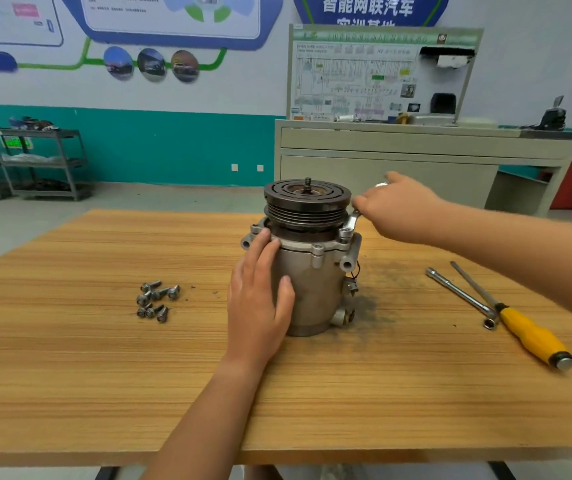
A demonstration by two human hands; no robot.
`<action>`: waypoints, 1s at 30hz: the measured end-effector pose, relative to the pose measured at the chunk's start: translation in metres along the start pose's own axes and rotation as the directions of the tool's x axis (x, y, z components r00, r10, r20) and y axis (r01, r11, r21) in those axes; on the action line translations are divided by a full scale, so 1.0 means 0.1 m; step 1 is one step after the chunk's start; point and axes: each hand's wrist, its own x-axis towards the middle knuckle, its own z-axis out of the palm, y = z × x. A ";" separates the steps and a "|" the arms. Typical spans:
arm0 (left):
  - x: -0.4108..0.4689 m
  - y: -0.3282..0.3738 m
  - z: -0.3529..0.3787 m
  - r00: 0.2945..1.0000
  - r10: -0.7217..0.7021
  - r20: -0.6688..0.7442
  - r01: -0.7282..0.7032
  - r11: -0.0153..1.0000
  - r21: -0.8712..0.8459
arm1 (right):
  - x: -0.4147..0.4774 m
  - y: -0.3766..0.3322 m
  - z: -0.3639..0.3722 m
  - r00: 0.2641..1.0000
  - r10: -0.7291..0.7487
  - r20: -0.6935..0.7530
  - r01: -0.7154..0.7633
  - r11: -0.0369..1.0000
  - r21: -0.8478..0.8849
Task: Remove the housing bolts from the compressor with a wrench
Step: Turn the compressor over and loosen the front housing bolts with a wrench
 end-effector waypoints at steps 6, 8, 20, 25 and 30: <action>0.01 -0.02 0.03 1.000 0.010 -0.026 -0.010 1.000 -0.010 | -0.26 -0.02 0.18 0.942 0.264 -0.208 -0.185 0.924 0.335; 0.02 -0.02 0.03 0.999 0.011 -0.033 -0.011 1.000 -0.012 | -0.51 0.01 0.11 0.845 0.471 -0.254 -0.217 0.736 0.641; 0.01 0.02 0.01 1.000 -0.002 -0.006 0.002 1.000 -0.009 | -0.97 -0.31 -0.25 0.952 0.277 0.129 -0.306 0.846 0.437; 0.01 0.03 -0.01 1.000 -0.011 0.004 0.011 1.000 -0.019 | -0.86 -0.37 -0.40 0.937 0.309 0.162 -0.345 0.887 0.308; 0.01 0.02 0.00 1.000 -0.022 -0.001 0.022 0.999 -0.034 | -0.84 -0.45 -0.59 0.960 0.252 0.123 -0.266 0.957 0.115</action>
